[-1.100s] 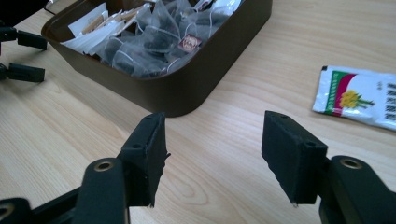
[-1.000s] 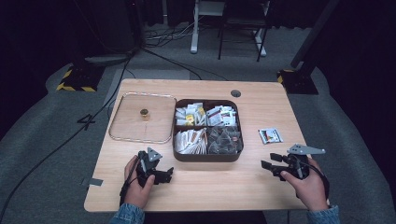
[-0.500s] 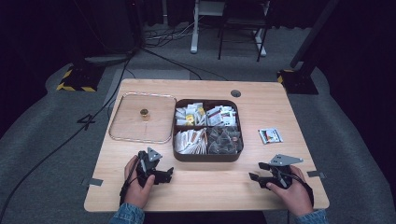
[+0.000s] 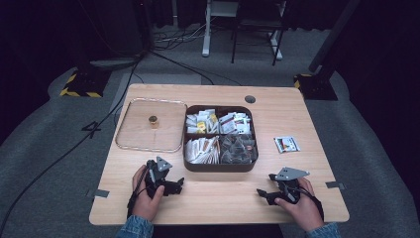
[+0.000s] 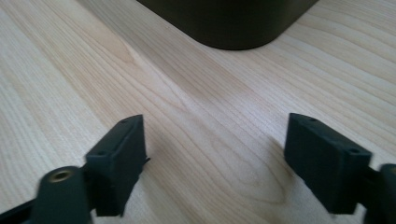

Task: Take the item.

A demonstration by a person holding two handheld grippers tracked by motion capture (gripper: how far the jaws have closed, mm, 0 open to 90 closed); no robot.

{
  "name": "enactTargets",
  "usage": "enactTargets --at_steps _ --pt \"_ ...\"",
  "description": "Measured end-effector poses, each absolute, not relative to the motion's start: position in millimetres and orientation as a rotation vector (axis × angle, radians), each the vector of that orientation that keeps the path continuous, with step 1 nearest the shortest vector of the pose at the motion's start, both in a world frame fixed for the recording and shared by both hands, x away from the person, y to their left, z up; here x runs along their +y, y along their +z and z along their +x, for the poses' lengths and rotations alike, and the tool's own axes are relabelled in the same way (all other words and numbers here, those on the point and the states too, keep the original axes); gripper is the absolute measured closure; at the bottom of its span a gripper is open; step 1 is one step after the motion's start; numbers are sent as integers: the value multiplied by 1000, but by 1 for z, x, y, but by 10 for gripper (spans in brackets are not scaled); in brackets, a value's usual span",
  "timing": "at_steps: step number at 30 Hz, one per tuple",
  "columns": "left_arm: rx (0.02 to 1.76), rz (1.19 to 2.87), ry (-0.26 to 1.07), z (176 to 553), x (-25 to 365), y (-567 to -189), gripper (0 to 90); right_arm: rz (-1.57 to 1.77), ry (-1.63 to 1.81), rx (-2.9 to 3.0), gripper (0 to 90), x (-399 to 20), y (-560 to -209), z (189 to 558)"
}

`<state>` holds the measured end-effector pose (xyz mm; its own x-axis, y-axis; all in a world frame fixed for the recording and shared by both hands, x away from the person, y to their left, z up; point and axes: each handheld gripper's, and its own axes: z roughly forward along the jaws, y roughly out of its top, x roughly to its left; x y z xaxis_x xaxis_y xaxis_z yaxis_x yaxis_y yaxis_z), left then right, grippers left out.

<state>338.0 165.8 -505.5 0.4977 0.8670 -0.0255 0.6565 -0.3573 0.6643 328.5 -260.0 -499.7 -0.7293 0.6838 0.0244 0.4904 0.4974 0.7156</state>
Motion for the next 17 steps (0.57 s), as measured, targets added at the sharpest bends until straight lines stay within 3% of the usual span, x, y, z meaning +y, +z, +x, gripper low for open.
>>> enactTargets --at_steps 3,6,17 --pt "1245 2127 441 338 166 -506 0 971 1055 2461 66 -255 -505 329" --pt "1243 2130 442 339 166 -505 0 971 1029 2475 0 -250 -506 330" --pt "1242 2129 442 339 166 -506 1 981 1025 2473 0 -243 -506 331"
